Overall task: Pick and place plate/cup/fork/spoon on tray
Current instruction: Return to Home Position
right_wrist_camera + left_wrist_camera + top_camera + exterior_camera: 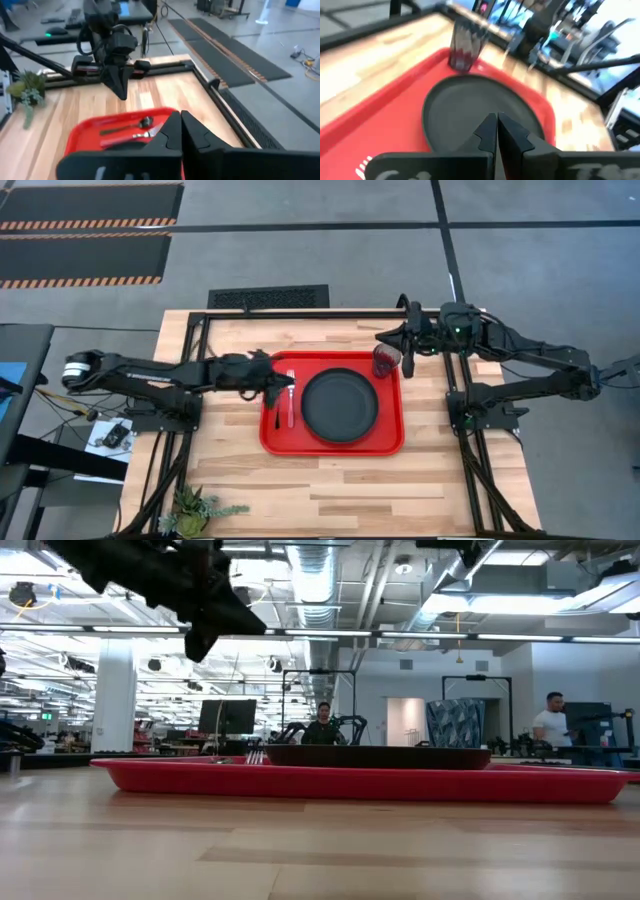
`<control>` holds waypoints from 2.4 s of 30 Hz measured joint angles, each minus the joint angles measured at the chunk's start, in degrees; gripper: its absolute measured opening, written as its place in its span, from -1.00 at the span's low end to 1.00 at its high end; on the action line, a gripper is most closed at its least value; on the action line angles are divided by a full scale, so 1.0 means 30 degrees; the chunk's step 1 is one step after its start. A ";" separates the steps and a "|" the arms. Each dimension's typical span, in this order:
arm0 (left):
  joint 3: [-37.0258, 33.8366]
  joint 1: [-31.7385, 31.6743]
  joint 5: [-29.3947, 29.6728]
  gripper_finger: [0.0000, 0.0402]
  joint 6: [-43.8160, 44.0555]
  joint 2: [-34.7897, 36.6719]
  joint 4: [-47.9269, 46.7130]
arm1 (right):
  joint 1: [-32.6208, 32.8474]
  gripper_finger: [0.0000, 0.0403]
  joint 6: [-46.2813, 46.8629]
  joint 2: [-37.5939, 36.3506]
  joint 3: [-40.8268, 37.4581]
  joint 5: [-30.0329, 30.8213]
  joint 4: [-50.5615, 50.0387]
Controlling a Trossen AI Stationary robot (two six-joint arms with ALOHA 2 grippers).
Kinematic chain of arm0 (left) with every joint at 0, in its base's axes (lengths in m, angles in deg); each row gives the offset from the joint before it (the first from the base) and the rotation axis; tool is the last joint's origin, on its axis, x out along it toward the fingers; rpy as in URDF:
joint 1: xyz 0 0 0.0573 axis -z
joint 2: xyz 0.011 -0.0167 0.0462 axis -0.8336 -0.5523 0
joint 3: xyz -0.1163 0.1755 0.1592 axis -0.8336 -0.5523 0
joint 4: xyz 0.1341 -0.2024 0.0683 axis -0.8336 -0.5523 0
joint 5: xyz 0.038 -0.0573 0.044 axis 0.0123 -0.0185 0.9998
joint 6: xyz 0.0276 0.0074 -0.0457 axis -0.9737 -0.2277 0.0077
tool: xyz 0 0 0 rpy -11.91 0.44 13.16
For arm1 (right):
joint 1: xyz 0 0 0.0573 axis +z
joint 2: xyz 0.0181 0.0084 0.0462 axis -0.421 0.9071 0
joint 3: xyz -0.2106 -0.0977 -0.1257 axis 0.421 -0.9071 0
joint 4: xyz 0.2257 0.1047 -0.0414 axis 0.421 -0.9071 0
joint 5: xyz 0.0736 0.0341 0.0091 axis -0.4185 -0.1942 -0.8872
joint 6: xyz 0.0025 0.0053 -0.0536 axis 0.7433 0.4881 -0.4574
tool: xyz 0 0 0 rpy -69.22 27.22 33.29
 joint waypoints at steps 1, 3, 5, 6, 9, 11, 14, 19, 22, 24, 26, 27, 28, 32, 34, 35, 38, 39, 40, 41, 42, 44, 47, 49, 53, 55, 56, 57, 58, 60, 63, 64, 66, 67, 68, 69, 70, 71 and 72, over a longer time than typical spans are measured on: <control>-0.0434 -0.0132 -0.0119 -1.00 -0.0079 0.0611 0.0366 | 0.0060 -0.97 0.0000 -0.0007 -0.0219 0.0000 0.0647; -0.1401 -0.0557 -0.0343 -1.00 -0.0177 0.1880 0.0698 | 0.0164 -0.97 0.0086 -0.0016 -0.1062 -0.0013 0.2269; -0.2191 -0.0987 -0.0783 -1.00 -0.0453 0.3215 0.1046 | 0.0301 -0.98 0.0363 0.0007 -0.2125 0.0033 0.4093; -0.2500 -0.1226 -0.0988 -1.00 -0.0612 0.3785 0.1337 | 0.0304 -0.99 0.0484 0.0000 -0.2677 0.0003 0.5139; -0.3433 -0.1855 -0.1346 -1.00 -0.1304 0.5720 0.1373 | 0.0410 -0.99 0.0796 -0.0036 -0.4238 0.0015 0.8025; -0.3938 -0.2190 -0.1875 -1.00 -0.1868 0.7016 0.1325 | 0.0513 -0.99 0.1126 -0.0022 -0.5156 0.0008 0.9222; -0.4266 -0.2638 -0.3282 -1.00 -0.2346 0.8930 0.0534 | 0.0464 -0.99 0.1217 -0.0148 -0.6255 -0.0015 1.0303; -0.5666 -0.2766 -0.2280 -1.00 -0.2995 1.1784 0.0119 | 0.0008 -0.99 0.1275 -0.1100 -0.8080 -0.0022 1.1550; -0.6521 -0.2766 -0.2053 -1.00 -0.3179 1.3438 0.0417 | -0.0237 -1.00 0.1520 -0.2166 -0.9091 -0.0373 1.1900; -0.7136 -0.2766 -0.1900 -1.00 -0.3147 1.4460 0.0388 | -0.0416 -1.00 0.1554 -0.3022 -0.9796 -0.0559 1.2190; -0.7712 -0.2758 -0.1563 -1.00 -0.3043 1.5433 0.0302 | -0.0537 -1.00 0.1574 -0.3913 -1.0421 -0.0576 1.2001; -0.7970 -0.2766 -0.1219 -1.00 -0.3032 1.5940 0.0260 | -0.0586 -1.00 0.1574 -0.4369 -1.0783 -0.0589 1.2009; -0.8230 -0.2758 -0.0898 -1.00 -0.3026 1.6462 0.0237 | -0.0684 -1.00 0.1581 -0.4898 -1.1171 -0.0631 1.1977; -0.9435 -0.2766 -0.0222 -1.00 -0.2841 1.8433 0.0293 | -0.1035 -1.00 0.1978 -0.7303 -1.2736 -0.0933 1.2043; -0.9980 -0.2758 -0.0153 -1.00 -0.2649 1.9419 0.0153 | -0.1285 -0.99 0.2326 -0.8382 -1.3586 -0.0888 1.2067; -1.0225 -0.2758 -0.0127 -1.00 -0.2573 1.9869 0.0216 | -0.1395 -0.99 0.2489 -0.8842 -1.3987 -0.0853 1.2093; -1.0506 -0.2758 0.0043 -1.00 -0.3018 2.0661 -0.0030 | -0.1638 -0.99 0.2869 -1.0110 -1.5099 -0.0823 1.2172; -1.0492 -0.2758 0.0052 -1.00 -0.3280 2.0628 -0.0391 | -0.1693 -0.99 0.2981 -1.0482 -1.5497 -0.0820 1.2374; -1.0490 -0.2758 0.0090 -1.00 -0.3636 2.0564 -0.0706 | -0.1687 -0.99 0.3101 -1.0819 -1.5864 -0.0792 1.2505; -1.0483 -0.2758 0.0079 -1.00 -0.3950 2.0525 -0.0743 | -0.1684 -0.99 0.3249 -1.1096 -1.6261 -0.0634 1.2678; -1.0483 -0.2758 0.0093 -1.00 -0.4042 2.0547 -0.0946 | -0.1666 -0.99 0.3466 -1.1334 -1.6673 -0.0530 1.2852; -1.0483 -0.2758 0.0146 -1.00 -0.4035 2.0572 -0.1199 | -0.1644 -0.99 0.3786 -1.1964 -1.7583 -0.0515 1.3051; -1.0483 -0.2758 0.0149 -1.00 -0.4045 2.0579 -0.1645 | -0.1627 -0.99 0.4143 -1.2928 -1.8825 -0.0503 1.4319; -1.0483 -0.2758 0.0142 -1.00 -0.4092 2.0579 -0.1816 | -0.1629 -0.99 0.4459 -1.3527 -1.9595 -0.0431 1.5080; -1.0483 -0.2758 -0.0310 -1.00 -0.4446 2.0579 -0.1974 | -0.1364 -0.99 0.4589 -1.4593 -1.9882 -0.0216 1.4195; -1.0511 -0.2758 -0.0864 -1.00 -0.4474 2.0579 -0.1941 | -0.1026 -0.99 0.4572 -1.4916 -1.9882 0.0097 1.3560; -1.0527 -0.2751 -0.1057 -1.00 -0.4468 2.0580 -0.1951 | -0.0845 -0.98 0.4560 -1.5016 -1.9882 0.0287 1.3243; -1.0527 -0.2751 -0.1142 -1.00 -0.4467 2.0594 -0.2196 | -0.0647 -0.98 0.4567 -1.5147 -1.9882 0.0589 1.2715; -1.0527 -0.2751 -0.1162 -1.00 -0.4467 2.0587 -0.2468 | -0.0438 -0.98 0.4568 -1.5183 -1.9882 0.0939 1.2295; -1.0531 -0.2751 -0.1380 -1.00 -0.4663 2.0569 -0.2472 | -0.0043 -0.98 0.4568 -1.5160 -1.9890 0.1606 1.1790; -1.0541 -0.2741 -0.0708 -1.00 -0.4728 2.0575 -0.2328 | 0.0294 -0.98 0.4588 -1.5169 -1.9890 0.1997 1.1913; -1.0541 -0.2757 -0.0480 -1.00 -0.4482 2.0558 -0.2328 | 0.0325 -0.97 0.4904 -1.5163 -1.9890 0.1994 1.1871; -1.0541 -0.2773 -0.0383 -1.00 -0.3832 2.0550 -0.2298 | 0.0441 -0.95 0.5433 -1.5169 -1.9897 0.2015 1.1507; -1.0541 -0.2773 -0.0383 -1.00 -0.3588 2.0550 -0.2298 | 0.0482 -0.92 0.5465 -1.5166 -1.9897 0.2025 1.1067; -1.0541 -0.2773 -0.0404 -1.00 -0.3649 2.0550 -0.2298 | 0.0484 -0.90 0.5470 -1.5154 -1.9897 0.2025 1.0572; -1.0549 -0.2773 -0.0568 -1.00 -0.3932 2.0535 -0.2314 | 0.0484 -0.87 0.5451 -1.5154 -1.9897 0.2018 1.0055; -1.0549 -0.2773 -0.0832 -1.00 -0.4426 2.0535 -0.2360 | 0.0484 -0.85 0.5307 -1.5154 -1.9897 0.2018 0.9591; -1.0556 -0.2773 -0.1134 -1.00 -0.5040 2.0535 -0.2404 | 0.0484 -0.82 0.4965 -1.5161 -1.9897 0.2039 0.8956; -1.0556 -0.2773 -0.1307 -1.00 -0.5433 2.0535 -0.2424 | 0.0466 -0.80 0.4595 -1.5162 -1.9902 0.2095 0.8244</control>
